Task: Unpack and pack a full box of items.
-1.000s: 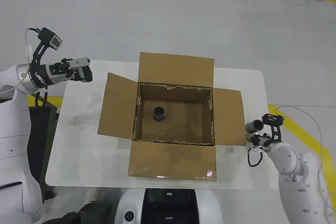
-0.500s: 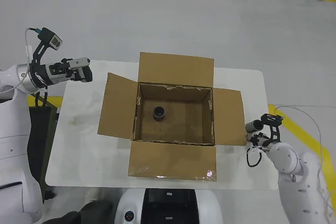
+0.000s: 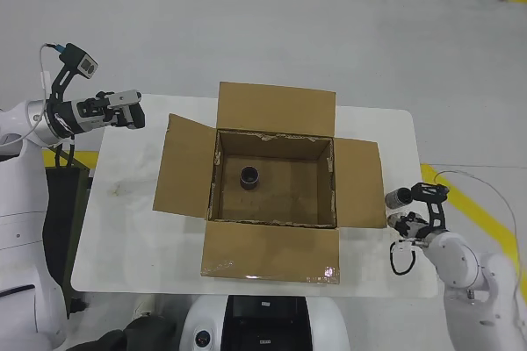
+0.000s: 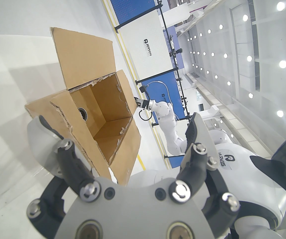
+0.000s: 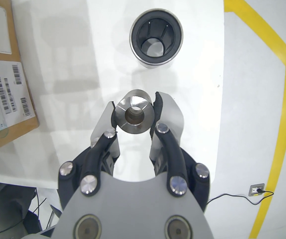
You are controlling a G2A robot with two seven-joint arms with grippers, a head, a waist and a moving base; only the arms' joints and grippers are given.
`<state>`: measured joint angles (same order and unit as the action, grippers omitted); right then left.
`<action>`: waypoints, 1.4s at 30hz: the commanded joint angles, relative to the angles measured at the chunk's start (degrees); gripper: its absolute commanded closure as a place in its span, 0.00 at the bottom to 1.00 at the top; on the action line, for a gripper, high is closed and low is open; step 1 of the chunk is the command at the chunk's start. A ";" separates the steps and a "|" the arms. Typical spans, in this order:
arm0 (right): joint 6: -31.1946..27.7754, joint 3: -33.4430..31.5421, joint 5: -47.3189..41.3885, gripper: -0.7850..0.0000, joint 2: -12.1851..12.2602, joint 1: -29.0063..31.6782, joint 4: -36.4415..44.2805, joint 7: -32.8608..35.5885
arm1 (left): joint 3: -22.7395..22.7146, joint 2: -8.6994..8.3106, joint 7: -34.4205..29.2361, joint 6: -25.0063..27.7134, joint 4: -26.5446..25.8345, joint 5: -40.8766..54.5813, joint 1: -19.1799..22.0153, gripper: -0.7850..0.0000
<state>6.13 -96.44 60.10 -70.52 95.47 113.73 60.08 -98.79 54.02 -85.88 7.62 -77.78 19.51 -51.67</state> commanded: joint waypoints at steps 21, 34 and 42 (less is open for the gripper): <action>1.51 0.14 4.72 1.00 0.55 -2.04 18.14 -0.56 | 0.00 0.00 0.00 0.00 0.00 0.00 0.00 0.00; -1.89 20.35 10.67 1.00 -0.07 -17.42 17.74 1.77 | 0.00 0.00 0.00 0.00 0.00 0.00 0.00 0.00; 0.62 35.66 14.46 1.00 -1.97 -27.24 10.45 2.47 | 0.00 0.00 0.00 0.00 0.00 0.00 0.00 0.00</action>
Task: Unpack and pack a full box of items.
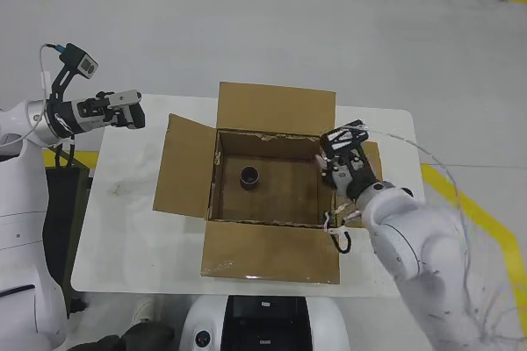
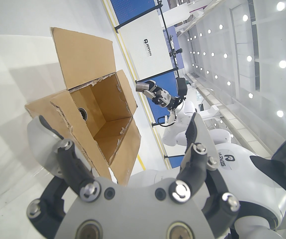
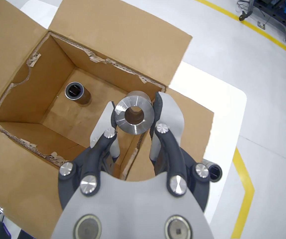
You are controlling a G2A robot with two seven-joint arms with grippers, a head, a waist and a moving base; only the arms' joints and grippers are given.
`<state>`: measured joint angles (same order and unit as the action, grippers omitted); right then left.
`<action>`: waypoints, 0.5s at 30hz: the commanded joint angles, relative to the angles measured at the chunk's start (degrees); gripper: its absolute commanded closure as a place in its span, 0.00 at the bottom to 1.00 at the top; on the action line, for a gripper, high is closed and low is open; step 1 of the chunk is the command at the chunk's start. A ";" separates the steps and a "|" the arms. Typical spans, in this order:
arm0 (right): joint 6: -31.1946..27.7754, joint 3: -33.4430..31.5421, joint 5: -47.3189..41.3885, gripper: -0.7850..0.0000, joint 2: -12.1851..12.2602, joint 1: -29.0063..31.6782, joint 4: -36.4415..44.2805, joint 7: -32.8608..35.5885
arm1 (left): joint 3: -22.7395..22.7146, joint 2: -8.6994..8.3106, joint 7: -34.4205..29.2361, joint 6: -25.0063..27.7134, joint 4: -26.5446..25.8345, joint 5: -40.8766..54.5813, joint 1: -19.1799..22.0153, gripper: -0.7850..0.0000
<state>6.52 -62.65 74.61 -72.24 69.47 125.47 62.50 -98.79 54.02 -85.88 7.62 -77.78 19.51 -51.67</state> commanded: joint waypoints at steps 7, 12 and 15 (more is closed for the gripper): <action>2.78 10.65 -1.10 1.00 -2.54 -8.53 -11.15 -0.05 | 0.00 0.00 0.00 0.00 0.00 0.00 0.00 0.00; 3.83 13.47 -2.19 1.00 -3.91 -12.66 -17.71 0.65 | 0.00 0.00 0.00 0.00 0.00 0.00 0.00 0.00; 4.51 14.74 -3.80 1.00 -4.73 -14.44 -21.18 0.47 | 0.00 0.00 0.00 0.00 0.00 0.00 0.00 0.00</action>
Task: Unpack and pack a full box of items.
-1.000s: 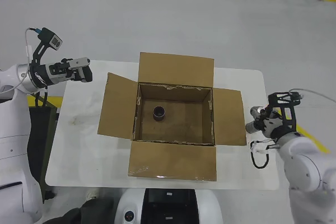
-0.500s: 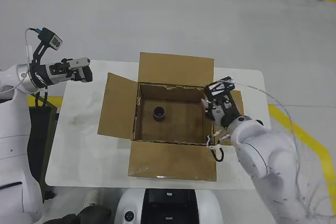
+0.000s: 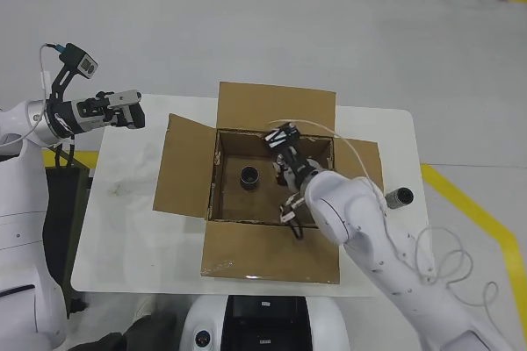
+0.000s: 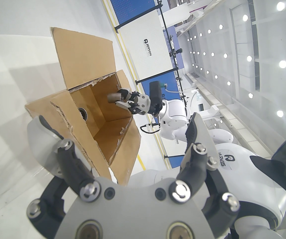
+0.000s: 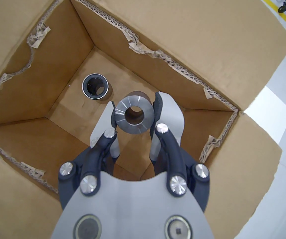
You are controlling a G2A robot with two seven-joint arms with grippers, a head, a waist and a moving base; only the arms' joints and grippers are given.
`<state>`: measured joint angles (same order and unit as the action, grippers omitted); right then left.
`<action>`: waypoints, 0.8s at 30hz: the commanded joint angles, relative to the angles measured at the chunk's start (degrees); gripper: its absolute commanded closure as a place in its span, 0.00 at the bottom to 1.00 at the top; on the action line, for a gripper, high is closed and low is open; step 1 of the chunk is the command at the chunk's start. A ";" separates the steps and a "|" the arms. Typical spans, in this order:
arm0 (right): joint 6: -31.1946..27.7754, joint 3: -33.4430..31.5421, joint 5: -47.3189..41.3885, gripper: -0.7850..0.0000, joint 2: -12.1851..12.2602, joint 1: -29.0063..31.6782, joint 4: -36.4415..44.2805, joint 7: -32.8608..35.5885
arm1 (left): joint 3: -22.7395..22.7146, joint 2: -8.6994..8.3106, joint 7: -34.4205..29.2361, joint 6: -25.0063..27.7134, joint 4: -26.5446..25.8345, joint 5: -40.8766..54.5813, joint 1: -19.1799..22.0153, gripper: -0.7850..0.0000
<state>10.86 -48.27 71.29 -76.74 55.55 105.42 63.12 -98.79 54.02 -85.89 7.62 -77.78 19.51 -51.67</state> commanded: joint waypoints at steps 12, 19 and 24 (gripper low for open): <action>2.68 3.79 -5.66 1.00 -3.32 -5.90 -15.25 -3.71 | 0.00 0.00 0.00 0.00 0.00 0.00 0.00 0.00; 1.73 4.94 -6.52 1.00 -4.33 -6.60 -20.05 -3.49 | 0.00 0.00 0.00 0.00 0.00 0.00 0.00 0.00; 1.16 5.75 -7.29 1.00 -5.04 -6.78 -22.62 -3.78 | 0.00 0.00 0.00 0.00 0.00 0.00 0.00 0.00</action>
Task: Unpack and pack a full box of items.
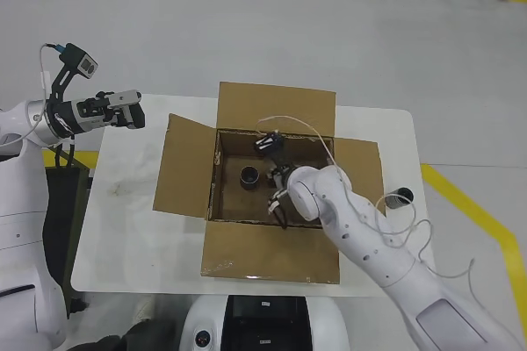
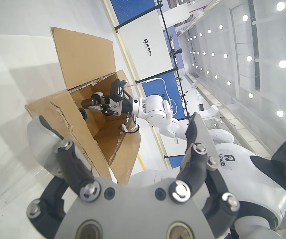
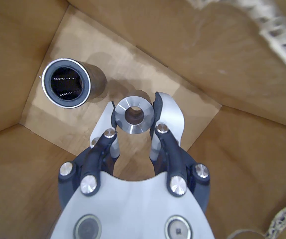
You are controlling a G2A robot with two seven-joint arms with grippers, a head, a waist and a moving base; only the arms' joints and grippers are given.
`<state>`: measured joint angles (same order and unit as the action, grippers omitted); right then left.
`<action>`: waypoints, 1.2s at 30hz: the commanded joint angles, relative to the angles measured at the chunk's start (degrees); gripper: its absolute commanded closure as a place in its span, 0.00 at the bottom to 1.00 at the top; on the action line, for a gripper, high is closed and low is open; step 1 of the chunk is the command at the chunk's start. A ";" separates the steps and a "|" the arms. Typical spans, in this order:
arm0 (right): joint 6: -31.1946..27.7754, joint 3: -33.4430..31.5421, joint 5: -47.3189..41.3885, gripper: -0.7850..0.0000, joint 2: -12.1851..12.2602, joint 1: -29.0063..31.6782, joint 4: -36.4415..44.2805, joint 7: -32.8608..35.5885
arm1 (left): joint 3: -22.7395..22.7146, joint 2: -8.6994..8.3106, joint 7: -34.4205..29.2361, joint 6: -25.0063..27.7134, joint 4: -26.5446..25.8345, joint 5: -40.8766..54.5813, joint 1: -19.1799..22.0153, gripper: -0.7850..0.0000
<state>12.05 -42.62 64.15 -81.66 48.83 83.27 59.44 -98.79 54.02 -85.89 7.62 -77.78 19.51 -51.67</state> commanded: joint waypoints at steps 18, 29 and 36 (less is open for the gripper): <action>-2.00 0.22 -2.60 0.69 -1.97 -0.98 -5.86 -1.45 | 0.00 0.00 0.00 0.00 0.00 0.00 0.00 0.00; -2.41 -0.65 -1.00 0.39 -2.22 -0.08 -4.66 -1.20 | 0.00 0.00 0.00 0.00 0.00 0.00 0.00 0.00; -2.45 -2.63 1.40 0.39 -1.73 1.62 0.67 -1.00 | 0.00 0.00 0.00 0.00 0.00 0.00 0.00 0.00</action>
<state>9.59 -44.90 64.97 -83.53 50.06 82.62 58.19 -98.79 54.02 -85.89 7.62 -77.78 19.51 -51.67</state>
